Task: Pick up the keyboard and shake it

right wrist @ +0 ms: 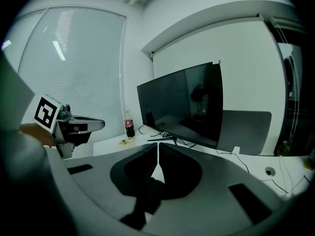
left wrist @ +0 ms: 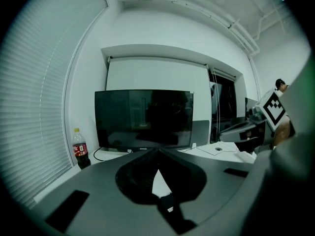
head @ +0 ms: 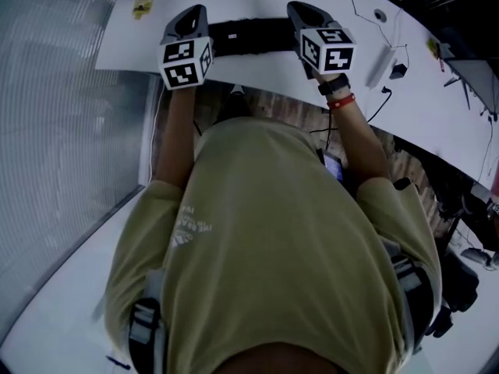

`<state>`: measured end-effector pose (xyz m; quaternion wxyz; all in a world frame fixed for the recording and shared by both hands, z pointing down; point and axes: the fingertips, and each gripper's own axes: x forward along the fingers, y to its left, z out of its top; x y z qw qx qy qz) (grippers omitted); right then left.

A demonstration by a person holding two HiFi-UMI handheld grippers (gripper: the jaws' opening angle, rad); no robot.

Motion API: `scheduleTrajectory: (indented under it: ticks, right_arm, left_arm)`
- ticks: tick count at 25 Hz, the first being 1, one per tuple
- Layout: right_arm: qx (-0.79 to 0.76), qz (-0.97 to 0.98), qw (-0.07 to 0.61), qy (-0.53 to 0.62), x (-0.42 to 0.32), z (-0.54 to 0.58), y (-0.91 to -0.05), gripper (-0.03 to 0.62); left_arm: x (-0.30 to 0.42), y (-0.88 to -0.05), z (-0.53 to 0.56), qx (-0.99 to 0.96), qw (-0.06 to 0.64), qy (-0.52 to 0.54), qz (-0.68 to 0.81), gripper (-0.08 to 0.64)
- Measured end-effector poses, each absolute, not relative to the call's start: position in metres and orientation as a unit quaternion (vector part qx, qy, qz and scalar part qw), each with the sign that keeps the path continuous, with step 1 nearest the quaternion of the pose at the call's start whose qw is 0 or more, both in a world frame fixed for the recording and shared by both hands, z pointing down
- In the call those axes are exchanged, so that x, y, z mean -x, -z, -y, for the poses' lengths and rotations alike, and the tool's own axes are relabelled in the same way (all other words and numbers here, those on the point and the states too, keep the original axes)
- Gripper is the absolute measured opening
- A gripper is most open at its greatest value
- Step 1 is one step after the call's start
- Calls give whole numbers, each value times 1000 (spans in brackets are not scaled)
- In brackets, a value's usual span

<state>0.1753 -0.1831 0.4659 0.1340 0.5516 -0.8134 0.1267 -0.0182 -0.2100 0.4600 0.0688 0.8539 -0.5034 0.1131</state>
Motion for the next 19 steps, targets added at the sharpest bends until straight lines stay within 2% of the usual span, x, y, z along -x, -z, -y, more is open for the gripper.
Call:
scheduleTrajectory:
  ticks: [19]
  right_arm:
    - [-521,826,162,-145,-184,118,-497,32]
  left_arm:
    - [18,-508,132,-846,98,-154,500,20]
